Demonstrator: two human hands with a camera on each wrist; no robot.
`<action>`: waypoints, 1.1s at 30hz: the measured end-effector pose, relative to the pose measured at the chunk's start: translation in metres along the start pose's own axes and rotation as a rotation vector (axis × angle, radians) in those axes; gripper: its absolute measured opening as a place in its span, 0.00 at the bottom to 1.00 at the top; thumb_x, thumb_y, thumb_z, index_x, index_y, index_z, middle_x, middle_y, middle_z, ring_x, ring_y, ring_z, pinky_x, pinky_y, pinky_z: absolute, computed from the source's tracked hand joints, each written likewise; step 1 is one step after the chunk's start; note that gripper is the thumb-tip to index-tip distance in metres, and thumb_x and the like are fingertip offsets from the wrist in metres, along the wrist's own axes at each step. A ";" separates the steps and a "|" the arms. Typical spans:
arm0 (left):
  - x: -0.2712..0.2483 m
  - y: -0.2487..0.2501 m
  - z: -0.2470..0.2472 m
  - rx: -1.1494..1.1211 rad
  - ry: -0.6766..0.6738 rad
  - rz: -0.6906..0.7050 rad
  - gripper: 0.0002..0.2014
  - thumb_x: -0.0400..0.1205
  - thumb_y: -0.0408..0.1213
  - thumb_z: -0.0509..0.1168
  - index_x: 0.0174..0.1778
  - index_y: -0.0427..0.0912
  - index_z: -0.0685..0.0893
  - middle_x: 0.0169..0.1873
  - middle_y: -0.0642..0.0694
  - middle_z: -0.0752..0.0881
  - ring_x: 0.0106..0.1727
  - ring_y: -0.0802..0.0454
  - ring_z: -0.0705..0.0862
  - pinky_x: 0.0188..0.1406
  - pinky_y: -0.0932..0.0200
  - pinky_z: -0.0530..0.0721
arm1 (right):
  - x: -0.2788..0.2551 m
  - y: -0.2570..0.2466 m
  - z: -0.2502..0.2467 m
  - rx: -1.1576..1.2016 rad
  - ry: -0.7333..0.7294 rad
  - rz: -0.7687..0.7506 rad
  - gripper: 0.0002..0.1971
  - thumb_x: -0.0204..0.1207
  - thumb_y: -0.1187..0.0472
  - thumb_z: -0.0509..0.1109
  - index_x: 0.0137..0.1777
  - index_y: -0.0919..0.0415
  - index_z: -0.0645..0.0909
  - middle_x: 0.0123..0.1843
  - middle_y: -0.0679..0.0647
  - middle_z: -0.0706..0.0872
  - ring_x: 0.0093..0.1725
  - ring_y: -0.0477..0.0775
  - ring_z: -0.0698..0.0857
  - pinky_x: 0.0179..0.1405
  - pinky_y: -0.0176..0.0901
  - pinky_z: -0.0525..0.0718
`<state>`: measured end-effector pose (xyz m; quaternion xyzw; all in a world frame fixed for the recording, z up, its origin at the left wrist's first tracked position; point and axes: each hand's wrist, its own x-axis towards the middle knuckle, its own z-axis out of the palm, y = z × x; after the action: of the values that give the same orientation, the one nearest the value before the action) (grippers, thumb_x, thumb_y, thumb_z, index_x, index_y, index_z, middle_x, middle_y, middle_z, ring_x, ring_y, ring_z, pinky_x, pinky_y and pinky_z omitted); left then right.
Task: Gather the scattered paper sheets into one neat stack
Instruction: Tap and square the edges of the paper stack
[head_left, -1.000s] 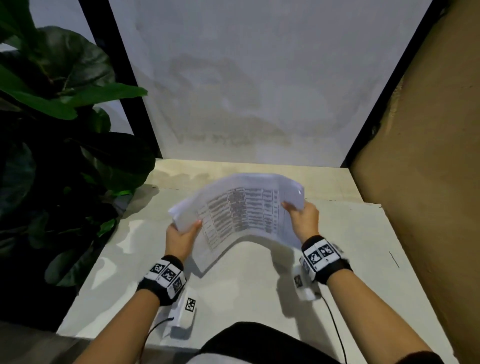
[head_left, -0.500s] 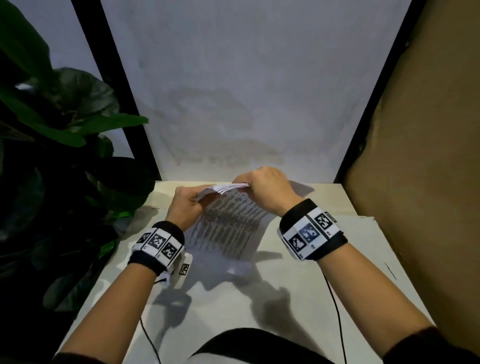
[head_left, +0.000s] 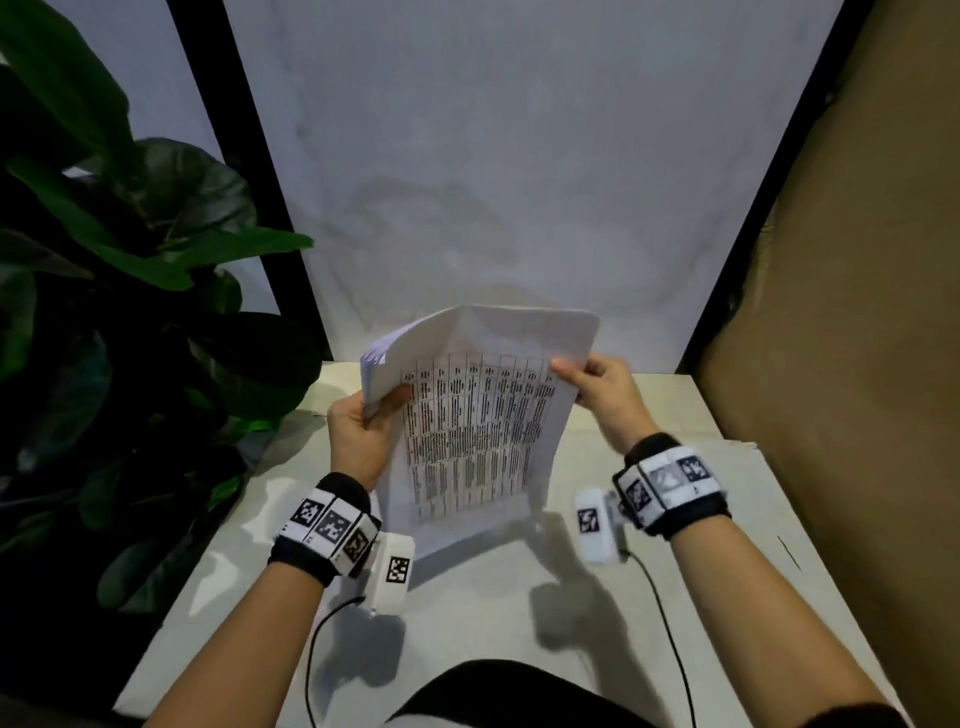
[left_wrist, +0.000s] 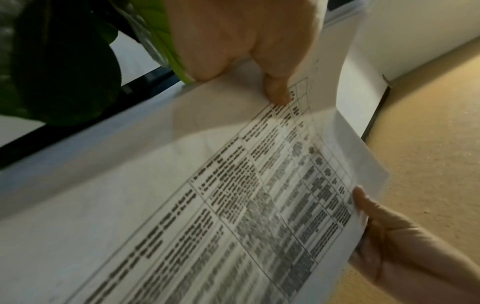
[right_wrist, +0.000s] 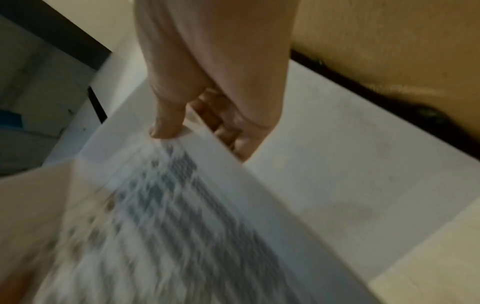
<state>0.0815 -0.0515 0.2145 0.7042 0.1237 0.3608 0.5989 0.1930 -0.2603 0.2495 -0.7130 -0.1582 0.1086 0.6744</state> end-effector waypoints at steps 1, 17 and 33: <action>-0.003 -0.001 0.003 -0.022 0.038 -0.011 0.06 0.76 0.25 0.65 0.40 0.41 0.84 0.24 0.66 0.87 0.29 0.72 0.83 0.32 0.77 0.82 | -0.005 0.008 0.010 -0.009 0.010 -0.007 0.10 0.73 0.64 0.69 0.51 0.69 0.83 0.38 0.48 0.87 0.38 0.45 0.85 0.41 0.33 0.85; -0.059 -0.078 0.025 0.091 0.007 -0.414 0.09 0.80 0.37 0.62 0.34 0.49 0.78 0.35 0.41 0.81 0.35 0.48 0.79 0.41 0.54 0.80 | -0.035 0.122 0.063 -0.151 0.261 0.175 0.13 0.77 0.73 0.62 0.59 0.71 0.80 0.51 0.61 0.86 0.49 0.53 0.82 0.56 0.48 0.83; 0.027 -0.188 -0.074 0.428 -0.345 -0.839 0.25 0.74 0.28 0.68 0.67 0.35 0.70 0.65 0.34 0.79 0.63 0.37 0.80 0.66 0.39 0.77 | 0.028 0.182 0.119 -0.398 -0.049 0.752 0.13 0.72 0.59 0.73 0.40 0.68 0.75 0.31 0.55 0.78 0.29 0.54 0.78 0.20 0.38 0.72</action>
<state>0.1008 0.0676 0.0501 0.7503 0.3664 -0.0664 0.5463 0.1899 -0.1467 0.0622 -0.8346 0.0791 0.3311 0.4330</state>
